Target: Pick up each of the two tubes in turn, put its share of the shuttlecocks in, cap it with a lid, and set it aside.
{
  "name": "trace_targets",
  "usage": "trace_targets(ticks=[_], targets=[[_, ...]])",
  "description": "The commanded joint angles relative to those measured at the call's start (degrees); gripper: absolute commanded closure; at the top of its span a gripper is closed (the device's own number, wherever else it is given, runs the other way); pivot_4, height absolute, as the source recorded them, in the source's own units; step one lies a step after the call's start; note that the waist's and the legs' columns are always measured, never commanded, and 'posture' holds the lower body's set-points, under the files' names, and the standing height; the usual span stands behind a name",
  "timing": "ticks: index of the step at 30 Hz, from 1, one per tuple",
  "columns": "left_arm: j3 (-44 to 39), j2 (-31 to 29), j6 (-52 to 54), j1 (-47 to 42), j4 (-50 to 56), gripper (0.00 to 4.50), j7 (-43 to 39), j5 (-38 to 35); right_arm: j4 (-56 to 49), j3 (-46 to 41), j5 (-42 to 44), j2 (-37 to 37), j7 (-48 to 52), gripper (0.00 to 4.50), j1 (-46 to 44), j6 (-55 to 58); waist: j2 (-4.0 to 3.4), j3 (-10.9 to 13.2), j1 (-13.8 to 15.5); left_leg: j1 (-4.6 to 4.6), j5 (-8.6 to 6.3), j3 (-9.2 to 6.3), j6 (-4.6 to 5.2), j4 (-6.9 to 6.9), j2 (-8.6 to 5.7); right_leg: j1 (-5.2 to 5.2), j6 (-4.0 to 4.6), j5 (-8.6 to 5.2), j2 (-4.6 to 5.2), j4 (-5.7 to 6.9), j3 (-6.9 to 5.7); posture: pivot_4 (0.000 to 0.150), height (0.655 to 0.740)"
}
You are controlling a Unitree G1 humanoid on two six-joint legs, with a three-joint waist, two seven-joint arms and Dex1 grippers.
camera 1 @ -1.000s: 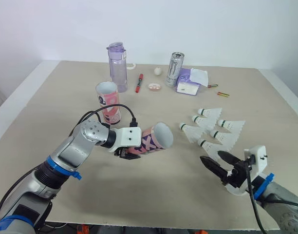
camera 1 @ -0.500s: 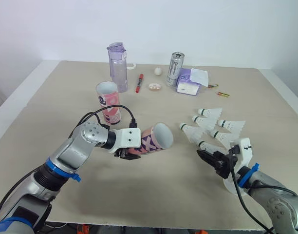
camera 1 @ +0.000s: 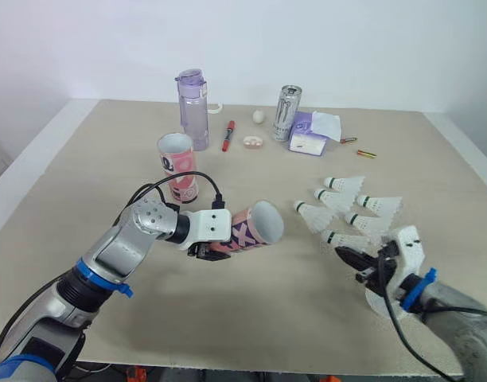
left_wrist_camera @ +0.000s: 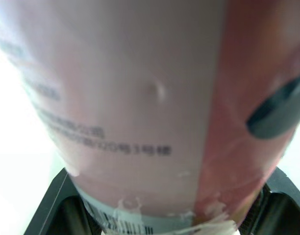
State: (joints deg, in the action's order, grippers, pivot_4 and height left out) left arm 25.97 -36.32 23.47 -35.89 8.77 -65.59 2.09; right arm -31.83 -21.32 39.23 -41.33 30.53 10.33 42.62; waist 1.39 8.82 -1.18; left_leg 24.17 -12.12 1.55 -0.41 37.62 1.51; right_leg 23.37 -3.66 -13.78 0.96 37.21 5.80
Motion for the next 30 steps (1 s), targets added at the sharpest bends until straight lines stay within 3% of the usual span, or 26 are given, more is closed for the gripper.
trace_targets(ticks=[1,5,12,22,29,30], targets=[[-0.38,1.27,-0.89,-1.59,-1.82,1.64,-0.63,-0.71,-8.14,-8.02,2.23,-9.99,9.35,4.46,-2.20,-2.34,0.00,0.01,0.00,0.00,0.00,-0.01,0.01,0.03,0.00,-0.02,0.00,0.01,-0.01,-0.02,-0.02,0.150,0.7400],[-0.83,2.19,-0.30,-2.60,-3.13,1.64,-1.69,-1.75,-10.46,-5.96,2.07,-17.01,15.10,4.46,-10.61,-6.64,0.27,0.03,-0.03,-0.01,0.06,-0.08,0.09,0.11,0.05,-0.07,0.04,0.10,-0.08,-0.02,-0.09,0.150,0.7400],[-1.07,3.76,2.17,-4.01,-3.76,1.64,-2.82,-2.64,-11.98,11.01,-5.28,-20.70,16.28,4.46,-28.55,-10.47,0.23,0.19,-0.14,0.08,0.08,0.00,0.13,0.06,0.09,0.07,0.14,0.11,-0.08,-0.06,-0.06,0.150,0.7400],[0.23,2.27,7.71,-5.75,-2.72,1.64,-4.31,-1.94,-6.44,18.97,-16.91,-23.69,23.87,4.46,-33.29,-19.06,0.23,0.19,-0.02,0.49,0.03,0.00,0.13,0.02,-0.02,0.45,-0.11,0.14,0.04,-0.04,-0.07,0.150,0.7400],[1.65,1.46,8.07,-6.87,-2.76,1.64,-3.84,-0.30,-4.60,23.54,-20.92,-21.63,26.97,4.46,-38.62,-22.53,0.22,0.18,-0.15,0.44,0.05,0.06,0.11,0.04,0.11,0.53,0.00,0.21,-0.07,0.05,-0.08,0.150,0.7400],[1.84,1.36,7.86,-7.06,-2.92,1.64,-3.77,-0.08,-4.45,23.97,-21.02,-21.38,27.44,4.16,-39.14,-22.57,0.22,0.18,-0.14,0.44,0.05,0.05,0.11,0.05,0.12,0.53,0.01,0.22,-0.08,0.05,-0.09,0.150,0.7400]])
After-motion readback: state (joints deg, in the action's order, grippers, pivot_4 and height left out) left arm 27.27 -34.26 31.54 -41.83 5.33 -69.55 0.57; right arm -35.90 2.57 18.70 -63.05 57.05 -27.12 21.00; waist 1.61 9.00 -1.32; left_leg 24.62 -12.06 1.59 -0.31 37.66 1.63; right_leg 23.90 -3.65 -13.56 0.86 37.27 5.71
